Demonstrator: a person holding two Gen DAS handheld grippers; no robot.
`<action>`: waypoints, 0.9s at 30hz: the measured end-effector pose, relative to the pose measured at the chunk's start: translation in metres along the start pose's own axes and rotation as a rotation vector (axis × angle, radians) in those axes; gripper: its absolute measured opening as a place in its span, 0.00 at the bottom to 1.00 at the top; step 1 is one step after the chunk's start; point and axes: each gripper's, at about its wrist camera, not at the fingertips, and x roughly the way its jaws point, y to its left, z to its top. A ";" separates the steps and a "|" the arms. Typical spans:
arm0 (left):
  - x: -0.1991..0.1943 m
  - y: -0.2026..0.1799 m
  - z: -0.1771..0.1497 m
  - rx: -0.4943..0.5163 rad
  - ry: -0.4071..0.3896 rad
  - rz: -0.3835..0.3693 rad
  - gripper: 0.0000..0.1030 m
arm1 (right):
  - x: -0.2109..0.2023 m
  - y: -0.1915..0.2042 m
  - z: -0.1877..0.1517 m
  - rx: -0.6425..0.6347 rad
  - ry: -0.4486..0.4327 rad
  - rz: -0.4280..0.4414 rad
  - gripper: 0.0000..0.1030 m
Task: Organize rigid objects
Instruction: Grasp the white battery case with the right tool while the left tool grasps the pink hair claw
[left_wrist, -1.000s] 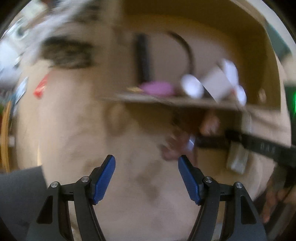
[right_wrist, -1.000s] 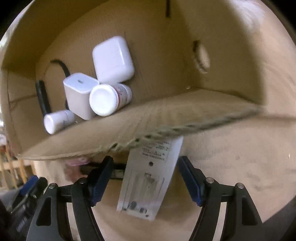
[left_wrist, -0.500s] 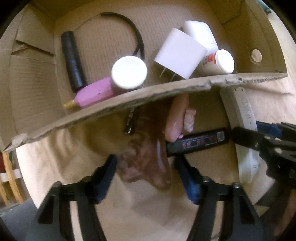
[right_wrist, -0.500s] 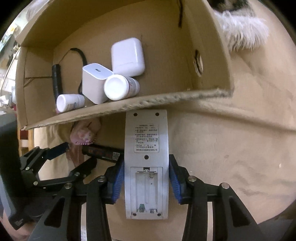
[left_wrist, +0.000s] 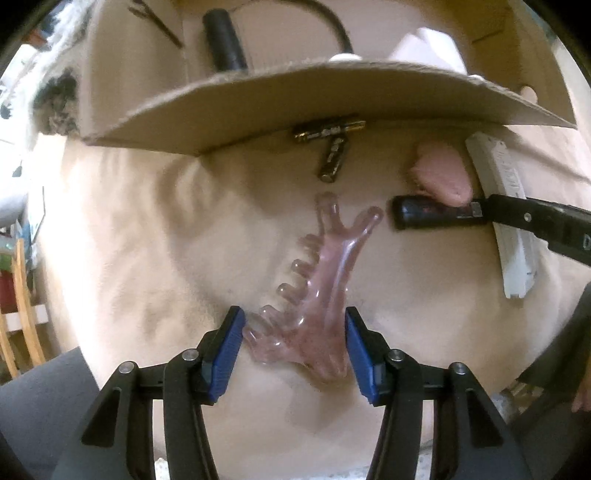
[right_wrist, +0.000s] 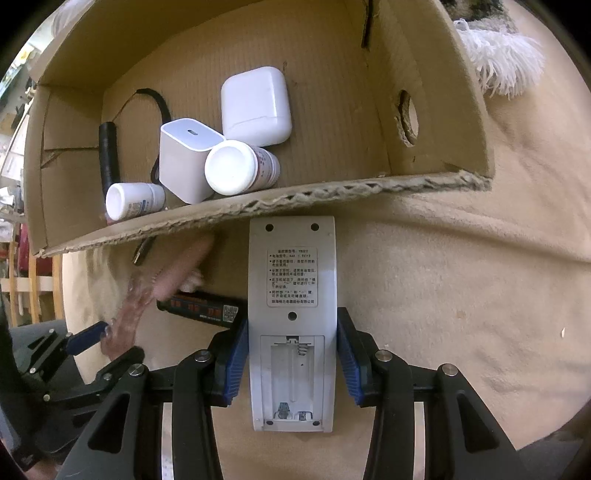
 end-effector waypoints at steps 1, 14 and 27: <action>0.002 0.000 0.003 -0.003 0.002 0.001 0.51 | 0.001 0.001 0.001 -0.004 0.002 -0.004 0.46; 0.001 0.009 0.023 -0.038 -0.039 -0.016 0.31 | 0.003 0.004 0.006 -0.009 -0.010 0.007 0.47; -0.038 0.050 -0.001 -0.128 -0.112 -0.101 0.31 | -0.039 -0.018 -0.010 0.034 -0.085 0.097 0.46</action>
